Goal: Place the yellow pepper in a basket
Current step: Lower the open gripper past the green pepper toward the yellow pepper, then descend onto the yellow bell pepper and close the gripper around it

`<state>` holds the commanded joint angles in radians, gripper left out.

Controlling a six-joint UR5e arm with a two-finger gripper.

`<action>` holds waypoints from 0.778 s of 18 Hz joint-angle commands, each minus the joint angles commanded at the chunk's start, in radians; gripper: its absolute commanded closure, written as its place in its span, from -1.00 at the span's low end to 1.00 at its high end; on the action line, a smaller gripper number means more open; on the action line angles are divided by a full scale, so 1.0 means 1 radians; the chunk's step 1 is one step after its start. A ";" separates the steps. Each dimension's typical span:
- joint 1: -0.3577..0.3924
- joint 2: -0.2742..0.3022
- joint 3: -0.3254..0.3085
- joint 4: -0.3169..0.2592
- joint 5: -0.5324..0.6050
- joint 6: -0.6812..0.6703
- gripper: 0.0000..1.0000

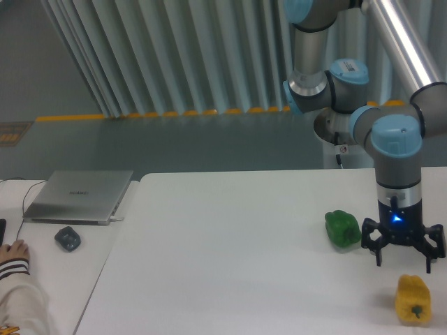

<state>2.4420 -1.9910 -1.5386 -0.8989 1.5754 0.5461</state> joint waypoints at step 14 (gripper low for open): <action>-0.006 -0.077 0.037 0.000 -0.012 -0.066 -1.00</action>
<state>2.4360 -2.0678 -1.5018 -0.8989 1.5631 0.4802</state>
